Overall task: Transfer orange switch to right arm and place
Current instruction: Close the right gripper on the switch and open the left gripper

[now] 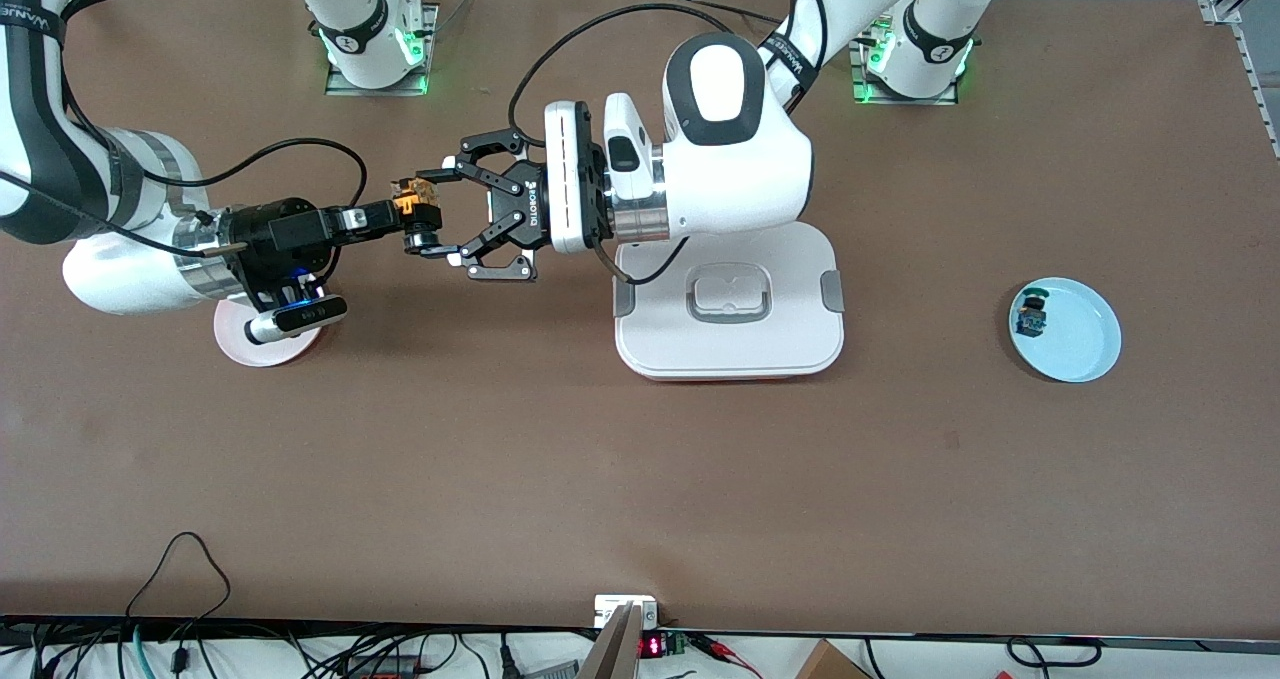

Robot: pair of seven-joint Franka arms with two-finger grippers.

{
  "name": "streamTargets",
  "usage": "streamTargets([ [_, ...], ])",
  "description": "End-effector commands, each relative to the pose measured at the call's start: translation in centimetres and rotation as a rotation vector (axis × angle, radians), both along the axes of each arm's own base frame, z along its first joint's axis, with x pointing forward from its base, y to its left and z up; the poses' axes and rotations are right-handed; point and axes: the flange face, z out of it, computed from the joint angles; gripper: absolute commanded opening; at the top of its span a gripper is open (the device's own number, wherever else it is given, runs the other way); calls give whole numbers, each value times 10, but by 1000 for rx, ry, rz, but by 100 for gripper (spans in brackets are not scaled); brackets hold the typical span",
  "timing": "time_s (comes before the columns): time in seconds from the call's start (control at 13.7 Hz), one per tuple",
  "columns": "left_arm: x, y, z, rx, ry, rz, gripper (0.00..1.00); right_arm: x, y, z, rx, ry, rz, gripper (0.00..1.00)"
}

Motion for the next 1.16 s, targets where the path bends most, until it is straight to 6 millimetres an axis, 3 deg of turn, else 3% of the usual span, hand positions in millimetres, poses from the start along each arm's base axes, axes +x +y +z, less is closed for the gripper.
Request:
streamTargets([
  [0.0,-1,-3,6,9,-16,10,0,0,3,5,20,-20,2,98],
  [0.07,0,-2,6,9,-17,11,0,0,3,4,20,-19,2,95],
  [0.36,0,-2,6,9,-17,10,0,-1,7,8,26,-53,4,53],
  [0.51,0,-2,8,8,-19,12,0,-1,7,8,27,-49,5,49],
  [0.65,0,-2,6,9,-17,11,0,-1,6,8,30,-52,4,38],
  [1.09,0,-1,8,5,-13,13,3,0,4,9,35,-58,-3,26],
])
